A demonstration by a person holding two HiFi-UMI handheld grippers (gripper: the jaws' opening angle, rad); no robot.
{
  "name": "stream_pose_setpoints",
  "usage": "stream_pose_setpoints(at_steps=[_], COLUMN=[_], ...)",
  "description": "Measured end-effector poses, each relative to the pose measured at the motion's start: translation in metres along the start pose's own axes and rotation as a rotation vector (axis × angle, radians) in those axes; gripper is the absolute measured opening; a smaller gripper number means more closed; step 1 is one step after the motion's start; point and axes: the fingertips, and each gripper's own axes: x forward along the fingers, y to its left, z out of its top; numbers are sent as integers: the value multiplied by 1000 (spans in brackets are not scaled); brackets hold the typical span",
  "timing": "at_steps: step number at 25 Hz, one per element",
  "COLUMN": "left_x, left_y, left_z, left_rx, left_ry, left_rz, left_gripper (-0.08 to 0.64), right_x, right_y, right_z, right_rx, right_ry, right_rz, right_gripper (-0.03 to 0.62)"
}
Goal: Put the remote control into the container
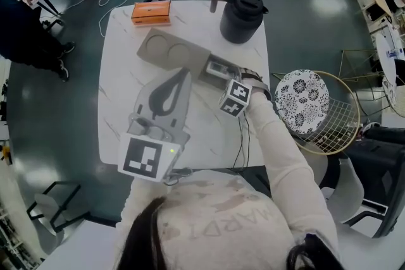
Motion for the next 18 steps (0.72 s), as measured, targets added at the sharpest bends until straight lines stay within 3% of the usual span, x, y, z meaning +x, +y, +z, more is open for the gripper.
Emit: stream_pose_setpoints(at_steps=[18], left_x=[2], left_y=[-6], left_z=[1], left_rx=[0], left_ry=[3], left_rz=[-11], left_gripper=[14], right_x=[-14], right_y=[10], right_z=[0], right_rx=[-21], right_ry=[-7], right_rz=[187], right_gripper=[176])
